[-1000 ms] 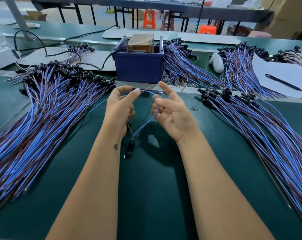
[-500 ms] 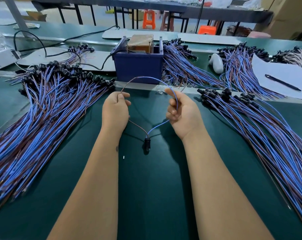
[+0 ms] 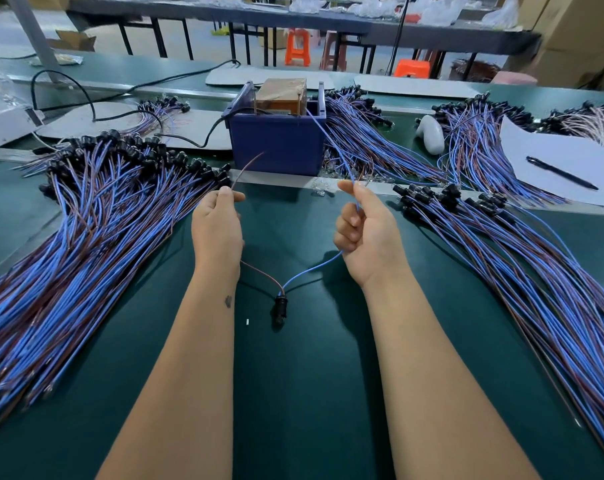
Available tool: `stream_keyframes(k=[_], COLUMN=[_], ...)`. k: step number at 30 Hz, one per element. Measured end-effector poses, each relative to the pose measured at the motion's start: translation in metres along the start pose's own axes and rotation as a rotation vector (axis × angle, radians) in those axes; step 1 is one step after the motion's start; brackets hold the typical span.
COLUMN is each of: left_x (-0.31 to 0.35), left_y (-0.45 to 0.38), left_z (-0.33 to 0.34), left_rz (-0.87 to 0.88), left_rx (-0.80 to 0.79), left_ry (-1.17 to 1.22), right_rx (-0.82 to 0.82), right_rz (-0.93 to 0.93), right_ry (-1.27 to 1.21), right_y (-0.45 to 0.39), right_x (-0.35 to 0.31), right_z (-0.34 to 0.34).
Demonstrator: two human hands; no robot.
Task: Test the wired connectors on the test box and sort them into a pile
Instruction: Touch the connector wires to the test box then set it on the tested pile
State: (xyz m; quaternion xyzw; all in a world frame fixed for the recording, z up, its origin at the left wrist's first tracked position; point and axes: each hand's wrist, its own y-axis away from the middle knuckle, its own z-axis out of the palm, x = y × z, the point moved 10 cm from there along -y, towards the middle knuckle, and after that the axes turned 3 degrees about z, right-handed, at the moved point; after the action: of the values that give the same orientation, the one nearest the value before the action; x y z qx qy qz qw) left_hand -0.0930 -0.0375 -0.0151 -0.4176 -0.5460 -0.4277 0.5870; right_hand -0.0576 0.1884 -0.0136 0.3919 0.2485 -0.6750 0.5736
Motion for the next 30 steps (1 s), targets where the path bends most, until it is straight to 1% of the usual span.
stream_keyframes(k=[2, 4, 8, 10, 15, 20, 24, 30], left_x=[0.0018, 0.0021, 0.0023, 0.0041, 0.0101, 0.0056, 0.0042, 0.0078], left_y=[0.0016, 0.0024, 0.0038, 0.0043, 0.0034, -0.0005, 0.0003, 0.0039], left_z=[0.0014, 0.0007, -0.0022, -0.0014, 0.0017, -0.0006, 0.0005, 0.0051], left_rz=[0.025, 0.012, -0.038, -0.022, 0.081, 0.061, 0.044, 0.076], left_rx=[-0.012, -0.001, 0.035, 0.029, 0.003, 0.031, 0.021, -0.003], left_ry=[0.000, 0.018, 0.127, 0.159, 0.096, 0.024, 0.070, 0.064], right_rx=[0.029, 0.054, 0.083, 0.095, 0.124, 0.158, 0.168, 0.179], right_rz=[-0.040, -0.056, -0.037, -0.041, -0.089, -0.092, -0.079, -0.107], right_ry=[0.053, 0.102, 0.160, 0.166, 0.148, 0.173, 0.195, 0.215], right_y=[0.0005, 0.0012, 0.0028, 0.0039, 0.0061, 0.0064, 0.0068, 0.0080], right_x=[-0.0026, -0.0035, -0.0018, -0.0028, -0.0068, -0.0071, -0.0055, -0.0064], right_z=[-0.0006, -0.0005, 0.0000, -0.0003, -0.0014, -0.0034, -0.0036, -0.0028])
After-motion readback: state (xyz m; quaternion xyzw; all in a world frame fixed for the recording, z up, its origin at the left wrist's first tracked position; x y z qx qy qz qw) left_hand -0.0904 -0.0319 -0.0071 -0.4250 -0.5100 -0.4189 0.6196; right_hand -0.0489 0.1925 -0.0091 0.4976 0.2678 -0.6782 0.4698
